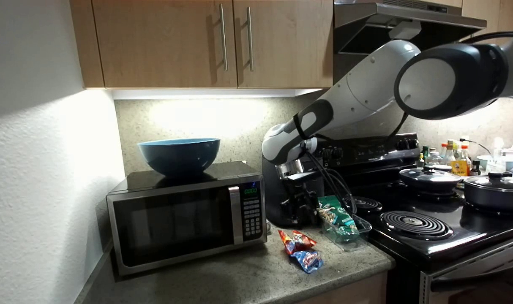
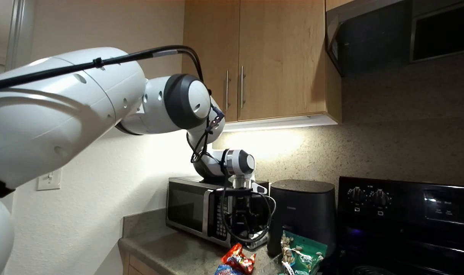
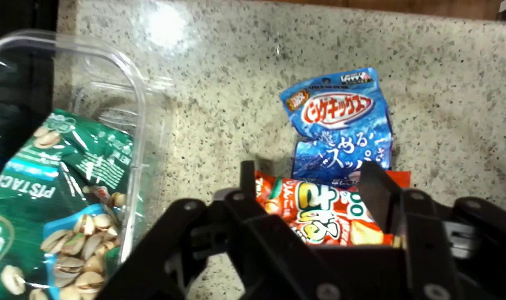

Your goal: Pick the sachets in the bowl and put them on the counter

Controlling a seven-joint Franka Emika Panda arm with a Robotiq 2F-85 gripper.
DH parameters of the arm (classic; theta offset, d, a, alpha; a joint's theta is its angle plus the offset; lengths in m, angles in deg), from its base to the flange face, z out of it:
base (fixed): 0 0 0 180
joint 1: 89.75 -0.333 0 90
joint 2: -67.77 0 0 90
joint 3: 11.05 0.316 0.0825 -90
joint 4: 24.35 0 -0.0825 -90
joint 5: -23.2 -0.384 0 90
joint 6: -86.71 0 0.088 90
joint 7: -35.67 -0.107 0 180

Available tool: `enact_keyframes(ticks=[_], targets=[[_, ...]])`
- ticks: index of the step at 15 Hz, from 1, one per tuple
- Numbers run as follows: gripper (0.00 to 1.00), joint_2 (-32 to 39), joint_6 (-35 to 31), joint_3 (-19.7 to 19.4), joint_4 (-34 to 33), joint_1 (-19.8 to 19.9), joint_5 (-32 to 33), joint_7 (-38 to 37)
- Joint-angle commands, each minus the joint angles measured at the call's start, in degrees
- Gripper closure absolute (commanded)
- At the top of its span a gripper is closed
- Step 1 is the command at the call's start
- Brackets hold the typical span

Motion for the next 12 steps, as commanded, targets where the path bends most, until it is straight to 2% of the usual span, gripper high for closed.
enact_keyframes(ticks=[1,2,7,12], targets=[[0.04,-8.0,1.3,-1.1,6.7,1.0,0.7,-2.4],[0.0,-9.9,0.3,-1.7,8.6,1.3,0.5,-3.4],[0.0,-13.2,-0.9,-2.8,11.9,4.4,-2.3,-7.8],[0.0,-9.2,-8.1,-4.6,11.2,7.3,-2.9,-12.6]])
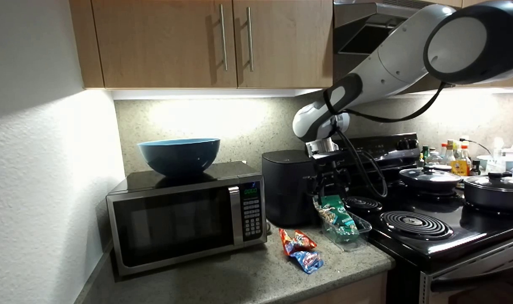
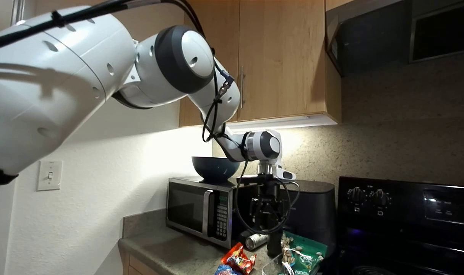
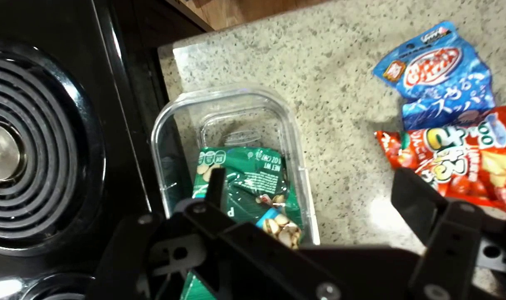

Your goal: Pick the sachets in the bowl and put them on the counter

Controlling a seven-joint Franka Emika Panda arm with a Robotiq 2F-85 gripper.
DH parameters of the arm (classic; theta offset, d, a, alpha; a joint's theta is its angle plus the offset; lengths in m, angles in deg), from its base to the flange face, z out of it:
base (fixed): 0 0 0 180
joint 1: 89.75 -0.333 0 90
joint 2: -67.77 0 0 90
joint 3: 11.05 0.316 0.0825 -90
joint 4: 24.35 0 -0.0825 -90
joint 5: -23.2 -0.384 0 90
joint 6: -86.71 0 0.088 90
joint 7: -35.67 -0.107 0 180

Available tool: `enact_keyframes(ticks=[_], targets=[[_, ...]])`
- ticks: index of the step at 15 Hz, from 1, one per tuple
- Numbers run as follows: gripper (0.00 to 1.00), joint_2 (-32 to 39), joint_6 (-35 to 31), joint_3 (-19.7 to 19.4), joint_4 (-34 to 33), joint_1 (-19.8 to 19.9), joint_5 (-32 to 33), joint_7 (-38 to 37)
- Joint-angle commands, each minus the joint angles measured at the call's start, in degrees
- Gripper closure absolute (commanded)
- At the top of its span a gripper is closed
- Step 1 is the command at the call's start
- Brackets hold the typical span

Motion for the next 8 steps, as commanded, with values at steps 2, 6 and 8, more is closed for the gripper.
enact_keyframes(ticks=[2,6,8], targets=[[0.0,4.1,-6.7,-1.3,-0.6,2.3,-1.1,-3.9],[0.0,9.1,-9.2,-1.7,-4.1,3.9,-1.1,-3.5],[0.0,11.7,-8.2,-1.4,-6.7,4.6,-1.3,-2.7]])
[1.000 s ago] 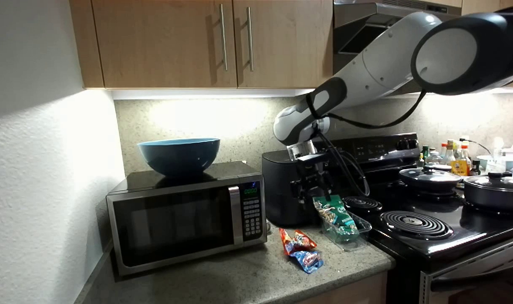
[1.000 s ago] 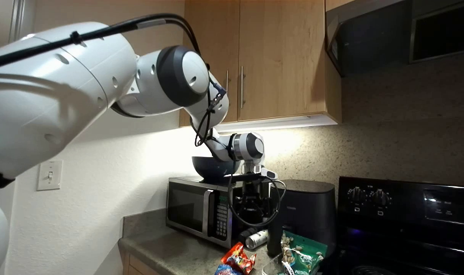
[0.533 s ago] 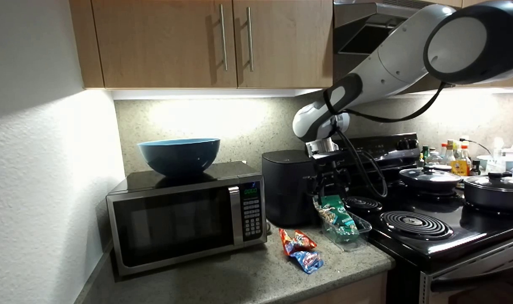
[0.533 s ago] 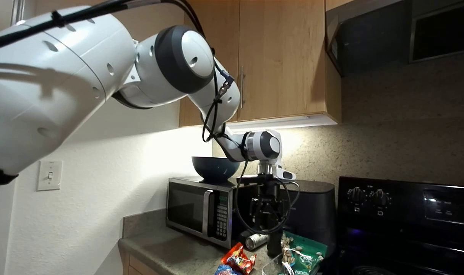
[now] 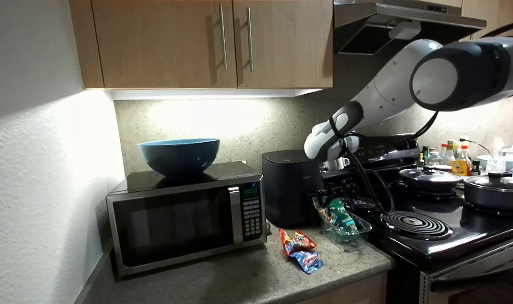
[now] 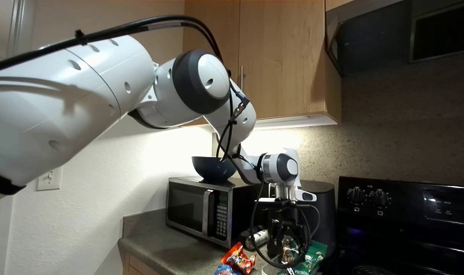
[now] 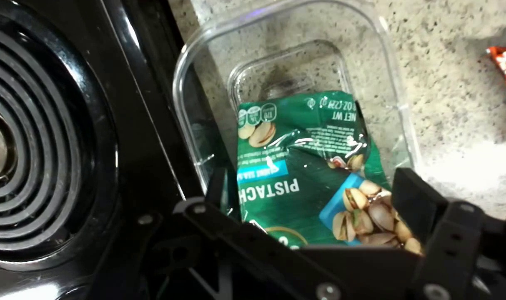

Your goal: Pick the sachets in the bowl and put them on the counter

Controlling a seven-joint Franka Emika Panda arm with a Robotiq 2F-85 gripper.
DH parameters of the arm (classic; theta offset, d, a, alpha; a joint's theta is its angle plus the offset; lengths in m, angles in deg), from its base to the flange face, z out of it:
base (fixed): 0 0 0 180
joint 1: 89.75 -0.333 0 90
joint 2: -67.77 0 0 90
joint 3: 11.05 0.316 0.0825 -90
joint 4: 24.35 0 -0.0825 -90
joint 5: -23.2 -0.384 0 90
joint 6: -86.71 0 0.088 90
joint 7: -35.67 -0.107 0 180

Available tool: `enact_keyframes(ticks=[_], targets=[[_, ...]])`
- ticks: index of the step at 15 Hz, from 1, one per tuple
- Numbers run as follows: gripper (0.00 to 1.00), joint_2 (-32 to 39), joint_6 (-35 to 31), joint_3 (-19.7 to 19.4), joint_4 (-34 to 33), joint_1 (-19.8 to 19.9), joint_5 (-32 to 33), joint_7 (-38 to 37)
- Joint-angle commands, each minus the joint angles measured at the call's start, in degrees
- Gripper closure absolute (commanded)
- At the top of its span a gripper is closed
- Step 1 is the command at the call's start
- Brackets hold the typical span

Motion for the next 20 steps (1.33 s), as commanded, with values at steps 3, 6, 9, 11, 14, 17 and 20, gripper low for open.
enact_keyframes(ticks=[3,6,9,11,14,17,20], targets=[[0.32,7.3,1.9,0.6,-8.4,1.6,-1.4,1.0],[0.54,9.8,3.1,0.9,-11.9,1.9,-1.5,1.5],[0.71,11.0,4.9,1.1,-14.2,2.0,-1.5,1.7],[0.84,11.5,5.6,1.2,-15.3,2.0,-1.5,1.8],[0.98,12.2,6.7,1.4,-16.6,2.3,-1.6,1.9],[0.98,11.2,7.2,2.0,-16.1,2.5,-1.9,2.4],[0.97,5.7,5.1,1.9,-10.4,1.3,-1.3,2.2]])
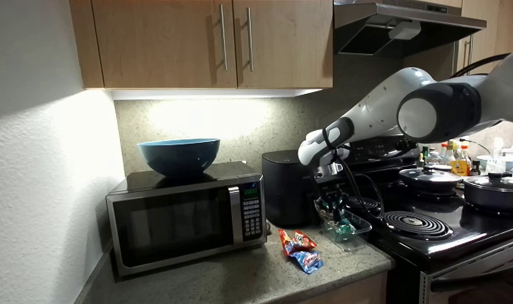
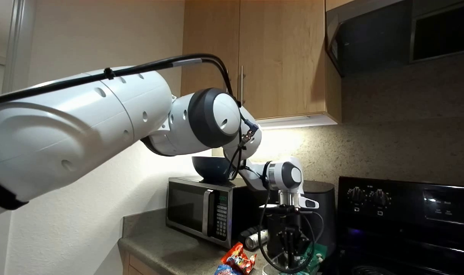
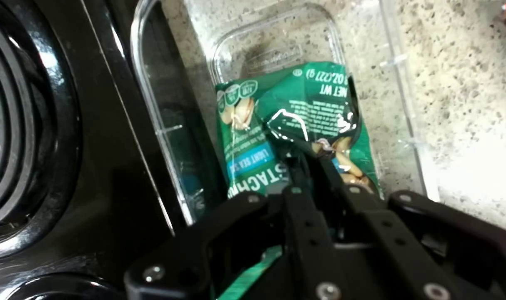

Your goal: Pick the sachets in the bowl and put them on the counter

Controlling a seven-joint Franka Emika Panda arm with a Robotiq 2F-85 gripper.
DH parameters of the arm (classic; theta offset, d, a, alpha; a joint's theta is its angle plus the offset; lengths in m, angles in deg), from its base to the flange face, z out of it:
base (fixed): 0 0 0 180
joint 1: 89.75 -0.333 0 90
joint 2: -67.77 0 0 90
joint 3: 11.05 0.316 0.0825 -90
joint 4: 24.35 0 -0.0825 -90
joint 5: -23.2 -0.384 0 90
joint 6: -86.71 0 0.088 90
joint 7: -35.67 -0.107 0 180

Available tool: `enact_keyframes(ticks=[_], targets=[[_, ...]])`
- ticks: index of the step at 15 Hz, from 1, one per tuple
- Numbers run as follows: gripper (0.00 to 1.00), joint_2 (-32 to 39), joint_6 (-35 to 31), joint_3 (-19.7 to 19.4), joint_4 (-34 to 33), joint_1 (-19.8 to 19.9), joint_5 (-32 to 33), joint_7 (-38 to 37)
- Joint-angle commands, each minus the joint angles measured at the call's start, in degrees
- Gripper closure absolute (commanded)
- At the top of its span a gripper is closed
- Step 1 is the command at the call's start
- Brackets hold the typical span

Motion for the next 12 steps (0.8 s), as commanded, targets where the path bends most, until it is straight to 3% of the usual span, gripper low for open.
enact_keyframes(ticks=[1,8,12], targets=[[0.97,-6.7,-2.9,0.7,7.0,-0.8,-0.3,1.2],[0.97,-23.1,-2.7,0.4,22.4,-5.1,2.2,4.6],[0.97,-30.1,-2.2,1.4,27.6,-8.1,4.3,4.8]])
